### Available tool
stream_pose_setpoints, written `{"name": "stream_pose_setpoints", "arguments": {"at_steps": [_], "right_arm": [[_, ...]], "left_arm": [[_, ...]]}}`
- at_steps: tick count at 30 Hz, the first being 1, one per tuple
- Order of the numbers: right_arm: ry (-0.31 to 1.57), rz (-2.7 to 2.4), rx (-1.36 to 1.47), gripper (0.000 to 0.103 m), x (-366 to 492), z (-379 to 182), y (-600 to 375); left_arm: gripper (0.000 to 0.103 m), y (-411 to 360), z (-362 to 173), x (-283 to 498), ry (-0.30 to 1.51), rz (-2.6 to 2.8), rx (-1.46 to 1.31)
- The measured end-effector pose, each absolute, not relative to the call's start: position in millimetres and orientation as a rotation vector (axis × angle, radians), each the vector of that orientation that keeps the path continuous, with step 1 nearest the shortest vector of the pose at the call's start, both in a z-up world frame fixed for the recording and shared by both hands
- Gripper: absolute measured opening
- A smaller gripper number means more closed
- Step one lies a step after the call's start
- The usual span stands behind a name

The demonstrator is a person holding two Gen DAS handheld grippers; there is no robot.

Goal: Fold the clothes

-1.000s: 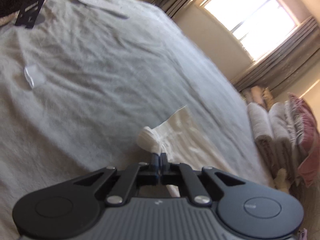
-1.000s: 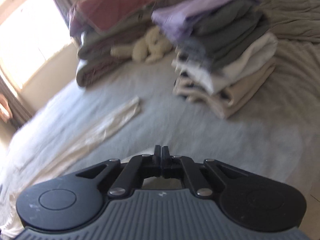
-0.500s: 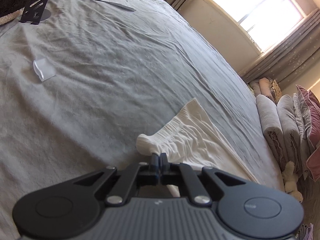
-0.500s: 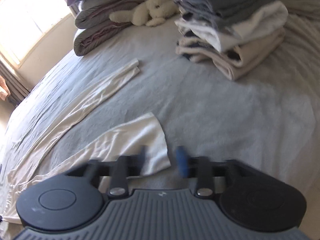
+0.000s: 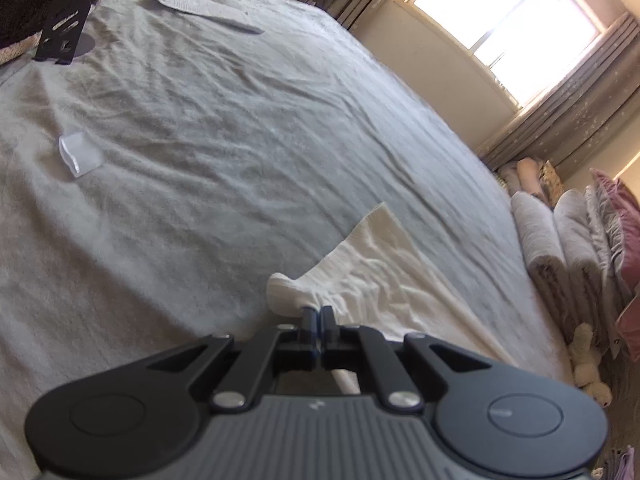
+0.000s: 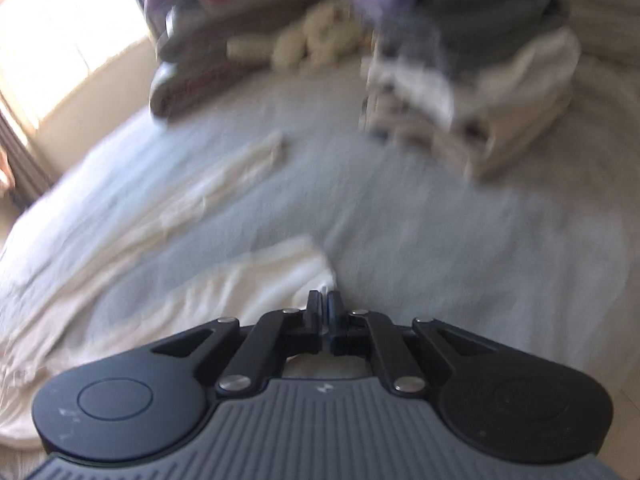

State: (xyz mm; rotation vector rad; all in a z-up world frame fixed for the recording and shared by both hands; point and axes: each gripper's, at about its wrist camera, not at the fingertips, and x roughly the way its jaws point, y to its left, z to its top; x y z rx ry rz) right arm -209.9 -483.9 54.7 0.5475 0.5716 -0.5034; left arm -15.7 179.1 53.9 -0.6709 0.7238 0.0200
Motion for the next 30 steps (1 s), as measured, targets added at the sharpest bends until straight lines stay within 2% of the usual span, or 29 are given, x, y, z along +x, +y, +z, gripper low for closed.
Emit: {"name": "stream_pose_setpoints", "arguments": {"at_steps": [5,11,15,27,30], "right_arm": [[0.344,-0.476,0.601,0.005,-239.6,93.5,-490.2],[0.196,-0.475,0.595,0.005,-255.3,115.5,-490.9],[0.212,-0.439,0.568,0.005,-251.6,121.7,-485.8],[-0.010,-0.392,0.570,0.005,-300.9,170.4,-462.9],[0.013,-0.406,0.557,0.005,-299.2,171.3,-463.0]], "left_arm": [[0.001,182.8,75.8,-27.7,0.641,-0.055,-0.704],[0.001,184.7,87.2,-36.8,0.629,-0.074,-0.736],[0.001,186.0,89.5,-34.7,0.623,-0.051,-0.698],[0.001,191.7,108.1,-46.9,0.584,-0.088,-0.730],[0.001,185.9,108.5,-45.7,0.589,-0.070,-0.681]]}}
